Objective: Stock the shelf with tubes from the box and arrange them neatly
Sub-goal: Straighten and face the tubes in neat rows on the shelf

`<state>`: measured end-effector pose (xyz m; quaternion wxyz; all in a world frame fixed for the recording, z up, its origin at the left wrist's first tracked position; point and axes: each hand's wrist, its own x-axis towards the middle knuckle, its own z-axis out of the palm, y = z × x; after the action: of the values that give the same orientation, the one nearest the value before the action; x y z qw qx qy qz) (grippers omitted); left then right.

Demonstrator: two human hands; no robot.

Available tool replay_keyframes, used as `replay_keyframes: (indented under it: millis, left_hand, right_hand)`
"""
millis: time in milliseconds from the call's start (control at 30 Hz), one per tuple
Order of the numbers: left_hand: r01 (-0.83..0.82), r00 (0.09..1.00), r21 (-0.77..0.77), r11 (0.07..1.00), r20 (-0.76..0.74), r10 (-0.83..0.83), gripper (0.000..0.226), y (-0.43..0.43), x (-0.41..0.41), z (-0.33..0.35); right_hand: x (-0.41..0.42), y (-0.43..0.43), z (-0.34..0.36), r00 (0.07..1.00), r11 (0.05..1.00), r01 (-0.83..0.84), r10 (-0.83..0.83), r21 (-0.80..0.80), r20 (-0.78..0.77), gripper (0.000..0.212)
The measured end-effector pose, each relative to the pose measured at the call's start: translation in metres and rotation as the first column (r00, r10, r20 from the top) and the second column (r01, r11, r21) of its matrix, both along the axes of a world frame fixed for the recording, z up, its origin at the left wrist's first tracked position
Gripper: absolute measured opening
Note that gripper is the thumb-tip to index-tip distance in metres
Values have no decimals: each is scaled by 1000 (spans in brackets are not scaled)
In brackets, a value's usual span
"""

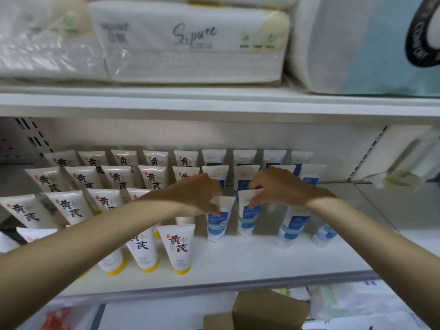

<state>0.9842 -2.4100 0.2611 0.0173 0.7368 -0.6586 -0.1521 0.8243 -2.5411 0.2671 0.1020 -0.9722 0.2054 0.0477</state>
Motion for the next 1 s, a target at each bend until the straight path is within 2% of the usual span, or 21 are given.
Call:
replay_keyframes:
  millis: [133,233,333,500,833,1000]
  left_hand:
    - [27,999,-25,999,26,-26,47,1,-1,2]
    - [45,998,-47,998,43,-43,47,1,-1,6]
    - [75,995,-81,994,72,-69,46,-1,-2,9]
    - [71,996,-103,992,62,-65,42,-5,-2,7]
    - [52,999,-74,996,20,-51,44,-8,-3,9]
    - [54,998,-60,997,23,-53,44,-8,-2,11]
  right_hand:
    - [2,-2,-1,1000,1000,17,-17,20,-11,20]
    - [3,-3,-2,1000,999,15,-15,37,-2,23]
    - [4,-5,-3,1000,999,14,-14,43,4,16]
    - [3,-4,-3,1000,999,5,-5,33,2,33]
    - [3,-4,-3,1000,996,1,-3,87,19,39]
    - [4,-2,-2,1000,994,-2,2,109,-2,33]
